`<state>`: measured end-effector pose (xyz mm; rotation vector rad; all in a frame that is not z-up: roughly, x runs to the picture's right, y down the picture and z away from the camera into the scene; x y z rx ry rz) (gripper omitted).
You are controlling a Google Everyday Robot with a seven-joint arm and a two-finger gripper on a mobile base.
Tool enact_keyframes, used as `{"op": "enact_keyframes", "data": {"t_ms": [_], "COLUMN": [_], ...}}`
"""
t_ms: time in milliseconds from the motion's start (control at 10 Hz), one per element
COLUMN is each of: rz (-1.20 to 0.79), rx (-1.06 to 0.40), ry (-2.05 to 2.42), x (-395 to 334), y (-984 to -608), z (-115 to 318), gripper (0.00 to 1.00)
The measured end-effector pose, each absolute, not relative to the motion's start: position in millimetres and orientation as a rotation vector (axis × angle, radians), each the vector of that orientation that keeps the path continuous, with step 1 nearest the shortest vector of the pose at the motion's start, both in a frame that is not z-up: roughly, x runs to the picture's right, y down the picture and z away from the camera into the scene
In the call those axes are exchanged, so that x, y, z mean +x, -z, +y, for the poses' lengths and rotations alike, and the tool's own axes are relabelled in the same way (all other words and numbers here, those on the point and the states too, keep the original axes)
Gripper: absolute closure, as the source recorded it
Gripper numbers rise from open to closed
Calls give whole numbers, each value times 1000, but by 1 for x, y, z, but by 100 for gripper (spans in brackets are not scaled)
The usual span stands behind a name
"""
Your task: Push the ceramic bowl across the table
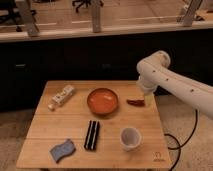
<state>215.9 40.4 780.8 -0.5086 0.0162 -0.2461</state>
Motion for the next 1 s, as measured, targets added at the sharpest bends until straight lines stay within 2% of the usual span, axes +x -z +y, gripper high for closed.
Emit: {"op": "enact_keyframes", "data": {"t_ms": [1000], "rz": [38], "rx": [-511], "ry": [281], "x": [204], "y": [-805], "z": [36], "gripper": [20]}}
